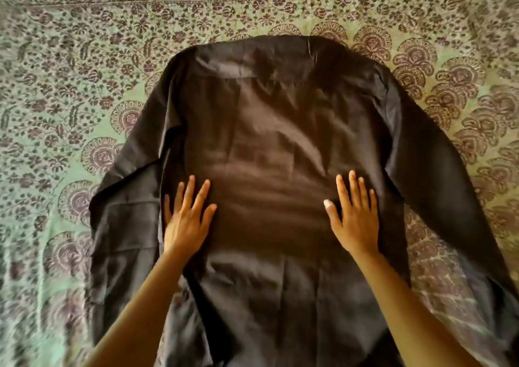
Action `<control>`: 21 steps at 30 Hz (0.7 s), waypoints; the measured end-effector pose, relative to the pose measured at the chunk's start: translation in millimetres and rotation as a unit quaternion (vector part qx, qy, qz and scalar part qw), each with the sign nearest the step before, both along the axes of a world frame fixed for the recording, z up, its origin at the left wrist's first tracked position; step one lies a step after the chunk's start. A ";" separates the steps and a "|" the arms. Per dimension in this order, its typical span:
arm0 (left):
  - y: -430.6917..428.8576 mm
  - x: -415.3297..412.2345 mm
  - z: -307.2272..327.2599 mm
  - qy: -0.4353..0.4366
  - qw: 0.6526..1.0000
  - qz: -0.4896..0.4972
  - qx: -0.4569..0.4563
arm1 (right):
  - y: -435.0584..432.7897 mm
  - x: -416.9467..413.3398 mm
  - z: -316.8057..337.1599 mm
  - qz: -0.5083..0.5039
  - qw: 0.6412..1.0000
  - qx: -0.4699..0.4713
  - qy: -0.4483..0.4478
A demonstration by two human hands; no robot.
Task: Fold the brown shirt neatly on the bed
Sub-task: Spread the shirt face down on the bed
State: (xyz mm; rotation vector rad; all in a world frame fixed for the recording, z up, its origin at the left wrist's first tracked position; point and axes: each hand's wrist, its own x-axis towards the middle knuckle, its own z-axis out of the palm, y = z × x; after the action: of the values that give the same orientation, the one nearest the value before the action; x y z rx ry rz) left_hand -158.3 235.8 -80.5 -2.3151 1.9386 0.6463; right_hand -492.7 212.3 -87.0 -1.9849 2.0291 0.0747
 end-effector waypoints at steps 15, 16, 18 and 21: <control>139.9 -31.4 55.6 0.006 0.963 0.263 0.053 | 150.5 53.9 33.5 0.076 0.993 0.094 -0.015; 153.6 -36.6 54.7 0.002 0.967 0.242 0.085 | 169.9 57.2 34.1 0.095 0.990 0.104 -0.011; 174.4 -40.4 54.0 -0.004 0.974 0.204 0.096 | 197.4 58.4 34.3 0.108 0.987 0.120 0.001; 190.6 -26.0 62.0 0.117 0.963 0.243 -0.013 | 211.8 50.8 37.1 0.106 0.987 0.119 0.012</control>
State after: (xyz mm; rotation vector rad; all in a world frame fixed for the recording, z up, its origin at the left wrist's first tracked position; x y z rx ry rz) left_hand -184.4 426.4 -18.6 -2.8714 1.4439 0.9705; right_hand -441.9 424.1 -49.8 -2.0435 1.7237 0.3701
